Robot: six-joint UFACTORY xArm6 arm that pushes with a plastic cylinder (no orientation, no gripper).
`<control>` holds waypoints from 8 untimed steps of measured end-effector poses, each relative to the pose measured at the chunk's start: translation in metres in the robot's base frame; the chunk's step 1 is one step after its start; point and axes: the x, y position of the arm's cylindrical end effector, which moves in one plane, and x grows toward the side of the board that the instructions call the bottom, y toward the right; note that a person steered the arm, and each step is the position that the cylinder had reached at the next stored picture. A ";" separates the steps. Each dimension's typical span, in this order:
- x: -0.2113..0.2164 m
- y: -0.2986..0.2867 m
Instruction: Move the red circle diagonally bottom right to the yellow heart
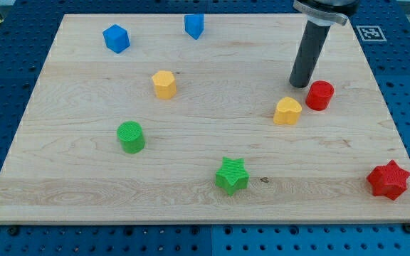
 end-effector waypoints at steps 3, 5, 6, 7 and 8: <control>0.021 0.014; 0.025 0.038; 0.025 0.042; 0.022 0.042; 0.014 0.047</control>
